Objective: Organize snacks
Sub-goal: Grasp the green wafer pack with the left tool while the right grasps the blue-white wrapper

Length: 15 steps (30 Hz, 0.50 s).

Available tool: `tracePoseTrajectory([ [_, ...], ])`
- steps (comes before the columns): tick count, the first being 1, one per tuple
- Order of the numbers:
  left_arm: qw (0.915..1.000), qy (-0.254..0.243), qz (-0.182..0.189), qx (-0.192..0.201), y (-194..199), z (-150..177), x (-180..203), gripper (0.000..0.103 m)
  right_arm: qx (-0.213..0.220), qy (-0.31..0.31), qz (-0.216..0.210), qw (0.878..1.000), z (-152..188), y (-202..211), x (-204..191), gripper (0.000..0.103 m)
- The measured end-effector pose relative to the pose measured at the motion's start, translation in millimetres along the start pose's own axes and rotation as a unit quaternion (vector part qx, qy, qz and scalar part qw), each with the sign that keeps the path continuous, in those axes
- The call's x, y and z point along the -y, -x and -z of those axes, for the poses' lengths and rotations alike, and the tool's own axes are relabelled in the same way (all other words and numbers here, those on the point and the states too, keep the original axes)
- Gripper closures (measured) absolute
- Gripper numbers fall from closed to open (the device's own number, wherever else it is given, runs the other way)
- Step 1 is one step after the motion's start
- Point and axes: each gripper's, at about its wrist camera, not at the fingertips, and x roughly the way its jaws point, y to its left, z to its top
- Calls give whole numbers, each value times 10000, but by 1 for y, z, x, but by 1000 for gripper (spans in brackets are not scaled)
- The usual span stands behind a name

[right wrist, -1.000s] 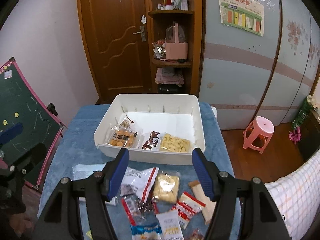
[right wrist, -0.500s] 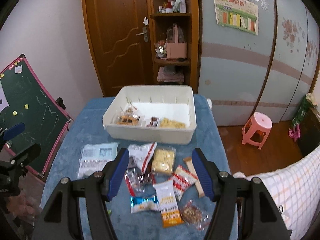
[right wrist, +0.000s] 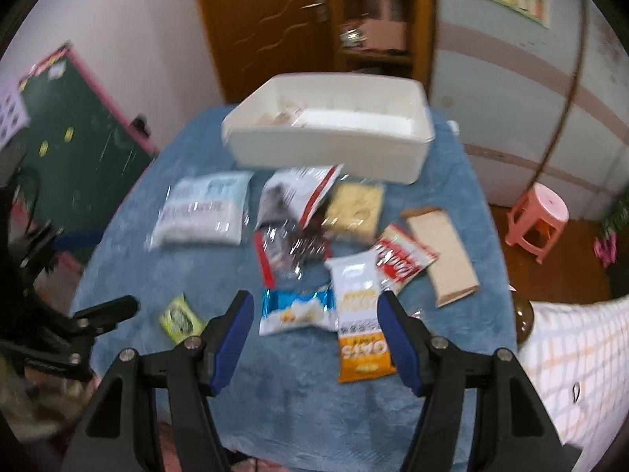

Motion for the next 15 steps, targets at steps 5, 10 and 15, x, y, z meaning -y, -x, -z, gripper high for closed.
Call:
tracePoseTrajectory([
  [5,9977,-580,-22,-360,-31,20,8,0,-225,697,1,9973,17,-23,-10,37],
  [10,9951,-843,-2,-521,-46,26,6,0,-507,870,-185,9947,27,-43,-11,37],
  [15,9901,-1178,108,-750,-62,28,3,0,-559,1384,-224,9885,30,-59,-14,38],
])
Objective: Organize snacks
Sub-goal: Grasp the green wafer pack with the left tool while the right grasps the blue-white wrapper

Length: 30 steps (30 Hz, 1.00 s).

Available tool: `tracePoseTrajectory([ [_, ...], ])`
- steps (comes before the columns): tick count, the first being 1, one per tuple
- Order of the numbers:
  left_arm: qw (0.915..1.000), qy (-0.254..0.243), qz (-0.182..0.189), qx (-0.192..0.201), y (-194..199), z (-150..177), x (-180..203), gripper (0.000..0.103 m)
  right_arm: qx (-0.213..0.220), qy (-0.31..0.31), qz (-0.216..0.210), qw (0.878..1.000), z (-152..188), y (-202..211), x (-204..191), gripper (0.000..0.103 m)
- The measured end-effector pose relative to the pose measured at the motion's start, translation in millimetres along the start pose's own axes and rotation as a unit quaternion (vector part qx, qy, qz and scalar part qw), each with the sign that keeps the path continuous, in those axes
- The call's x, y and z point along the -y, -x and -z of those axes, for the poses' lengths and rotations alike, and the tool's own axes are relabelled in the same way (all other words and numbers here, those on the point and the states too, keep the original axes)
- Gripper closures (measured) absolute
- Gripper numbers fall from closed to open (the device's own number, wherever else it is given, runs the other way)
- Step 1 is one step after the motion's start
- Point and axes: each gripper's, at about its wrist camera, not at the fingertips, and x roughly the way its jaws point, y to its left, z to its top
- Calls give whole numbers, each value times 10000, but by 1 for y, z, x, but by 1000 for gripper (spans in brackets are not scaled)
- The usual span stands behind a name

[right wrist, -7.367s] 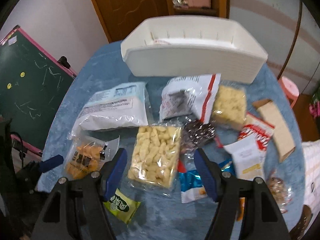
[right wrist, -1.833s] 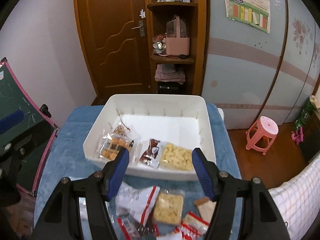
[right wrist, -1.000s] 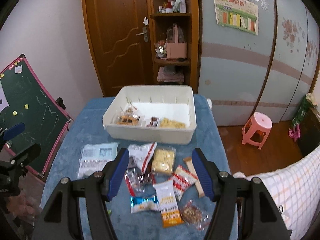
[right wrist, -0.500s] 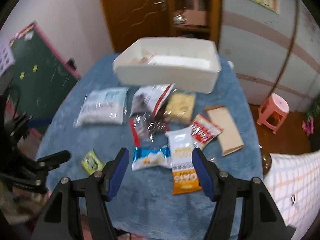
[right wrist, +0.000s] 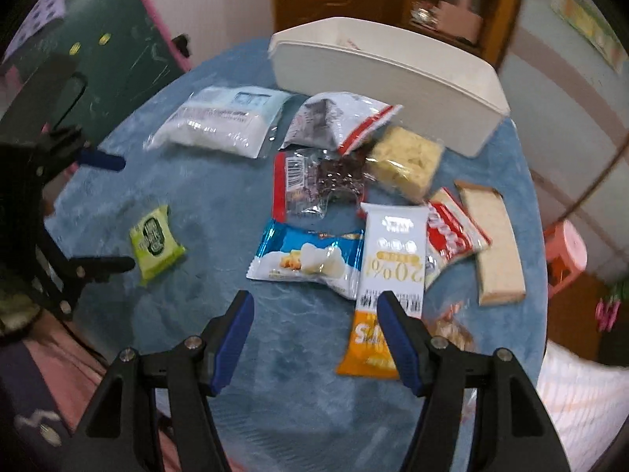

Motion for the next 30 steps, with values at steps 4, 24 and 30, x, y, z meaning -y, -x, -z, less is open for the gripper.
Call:
tracePoseTrajectory([
  [4,9983,-581,31,-48,-12,-5,0,0,-35,935,134,9955,-3,-13,-8,39],
  [24,9774,-1829,1063,21,-26,-22,6,10,-625,2698,-847,9572,-30,-56,-16,51],
  [30,9792,-1620,1218,34,-34,-26,8,41,-563,2087,-947,9718,-36,-56,-7,64],
])
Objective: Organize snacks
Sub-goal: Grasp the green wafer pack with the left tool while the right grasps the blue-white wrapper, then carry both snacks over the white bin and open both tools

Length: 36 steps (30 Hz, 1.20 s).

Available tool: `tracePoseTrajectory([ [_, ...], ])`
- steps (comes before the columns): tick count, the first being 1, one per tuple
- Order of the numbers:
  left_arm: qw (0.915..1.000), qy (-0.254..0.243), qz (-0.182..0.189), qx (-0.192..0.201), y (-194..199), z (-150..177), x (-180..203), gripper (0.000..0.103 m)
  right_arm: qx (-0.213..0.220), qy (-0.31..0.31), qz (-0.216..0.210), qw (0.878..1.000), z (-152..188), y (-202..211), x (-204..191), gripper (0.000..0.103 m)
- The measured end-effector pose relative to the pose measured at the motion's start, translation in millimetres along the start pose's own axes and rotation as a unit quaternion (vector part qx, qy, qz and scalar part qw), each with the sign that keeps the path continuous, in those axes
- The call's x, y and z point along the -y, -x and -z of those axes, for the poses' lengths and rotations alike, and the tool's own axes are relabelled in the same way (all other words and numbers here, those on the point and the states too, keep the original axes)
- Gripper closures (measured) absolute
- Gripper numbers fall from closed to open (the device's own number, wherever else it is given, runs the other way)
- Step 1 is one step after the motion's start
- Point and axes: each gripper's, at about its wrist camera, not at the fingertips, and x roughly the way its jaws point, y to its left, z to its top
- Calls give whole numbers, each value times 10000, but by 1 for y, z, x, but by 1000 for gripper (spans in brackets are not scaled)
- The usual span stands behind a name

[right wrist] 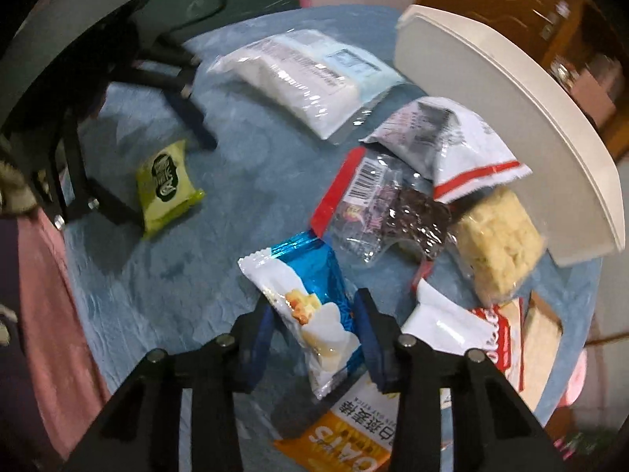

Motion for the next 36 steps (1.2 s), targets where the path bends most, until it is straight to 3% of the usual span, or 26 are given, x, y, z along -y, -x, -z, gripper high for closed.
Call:
tracePoseTrajectory([
  [2,9997,242,-49,45,1,-4,0,58,135,-345,68,9993,0,3,1,65],
  [8,9894,1401,-388,-23,0,-12,-10,60,400,-1088,365,9926,0,14,-8,68],
  [13,9677,2488,-395,36,3,-13,-30,61,610,-1801,462,9807,-3,21,-9,69],
  [19,9467,3167,-498,300,13,2,-38,61,779,-2521,568,9629,4,28,-7,72],
  [30,9219,3740,-630,792,49,18,-34,61,1115,-3330,577,9345,13,47,2,73],
  [36,9172,3727,-753,1185,76,2,-32,61,1411,-3378,675,9281,5,69,3,73],
])
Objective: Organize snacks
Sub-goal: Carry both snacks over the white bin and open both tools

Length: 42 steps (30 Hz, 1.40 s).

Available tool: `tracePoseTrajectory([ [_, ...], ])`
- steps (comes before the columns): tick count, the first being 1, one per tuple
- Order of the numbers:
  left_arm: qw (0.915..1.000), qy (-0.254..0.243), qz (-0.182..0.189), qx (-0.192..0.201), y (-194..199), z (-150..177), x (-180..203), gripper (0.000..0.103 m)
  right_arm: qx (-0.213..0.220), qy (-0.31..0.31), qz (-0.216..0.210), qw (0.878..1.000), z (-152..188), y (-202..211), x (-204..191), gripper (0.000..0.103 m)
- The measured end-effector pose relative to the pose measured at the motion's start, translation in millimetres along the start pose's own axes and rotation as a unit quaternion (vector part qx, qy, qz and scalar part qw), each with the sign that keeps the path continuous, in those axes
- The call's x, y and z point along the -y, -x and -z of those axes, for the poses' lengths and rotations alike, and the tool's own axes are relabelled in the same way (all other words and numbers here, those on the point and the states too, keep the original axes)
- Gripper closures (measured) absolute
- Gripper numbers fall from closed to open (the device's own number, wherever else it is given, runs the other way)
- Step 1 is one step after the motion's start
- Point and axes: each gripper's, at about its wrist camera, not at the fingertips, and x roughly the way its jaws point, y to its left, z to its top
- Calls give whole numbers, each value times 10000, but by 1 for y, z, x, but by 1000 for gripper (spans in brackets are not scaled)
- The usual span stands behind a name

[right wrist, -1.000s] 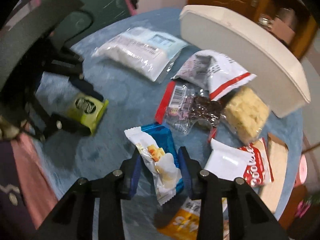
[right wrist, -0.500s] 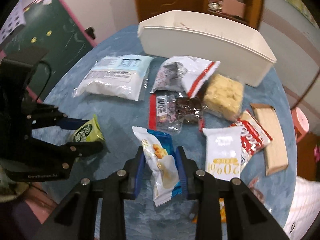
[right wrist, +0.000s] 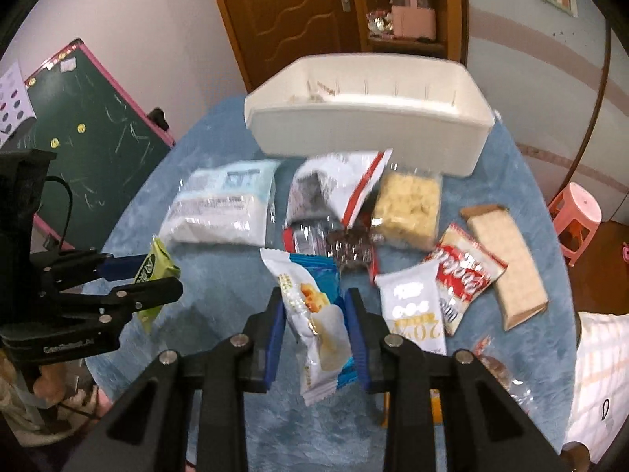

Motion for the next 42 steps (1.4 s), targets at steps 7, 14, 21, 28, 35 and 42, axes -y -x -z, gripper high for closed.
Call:
tracePoseTrajectory([
  [7,9968,-139,-50,786,50,-39,12,61,530,-60,-46,9986,-31,32,-2,73],
  [14,9887,-205,-186,1473,93,-90,15,61,1337,-158,74,9909,-80,74,6,73],
  [21,9778,-155,-280,2071,115,-156,25,61,1767,-584,247,9822,-139,83,25,73],
  [28,9733,-100,-387,2260,106,-224,34,61,2003,-864,408,9751,-199,77,43,73],
  [35,9756,28,-613,2106,55,-271,30,61,1997,-1007,691,9722,-236,50,59,72],
  [42,9849,90,-698,1585,-5,-287,17,61,1464,-1231,958,9769,-246,-4,84,71],
])
